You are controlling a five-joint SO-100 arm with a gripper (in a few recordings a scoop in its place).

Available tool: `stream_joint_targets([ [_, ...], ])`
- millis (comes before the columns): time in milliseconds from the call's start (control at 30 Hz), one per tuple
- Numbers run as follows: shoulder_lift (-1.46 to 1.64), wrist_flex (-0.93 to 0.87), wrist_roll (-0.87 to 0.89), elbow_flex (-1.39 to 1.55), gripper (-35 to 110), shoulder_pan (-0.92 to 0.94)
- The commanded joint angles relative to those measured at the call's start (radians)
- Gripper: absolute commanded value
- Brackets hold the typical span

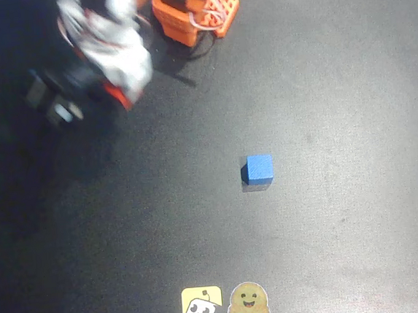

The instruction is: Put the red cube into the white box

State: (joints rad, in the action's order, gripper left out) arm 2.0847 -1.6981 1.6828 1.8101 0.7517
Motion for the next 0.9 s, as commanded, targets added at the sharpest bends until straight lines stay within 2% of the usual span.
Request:
stream_joint_targets([
  [0, 0.035, -0.055, -0.121, -0.025, 0, 0.215],
  [233, 0.015, -0.098, -0.221, 0.018, 0, 0.443],
  [867, 0.061, -0.104, -0.222, 0.178, 0, 0.463],
])
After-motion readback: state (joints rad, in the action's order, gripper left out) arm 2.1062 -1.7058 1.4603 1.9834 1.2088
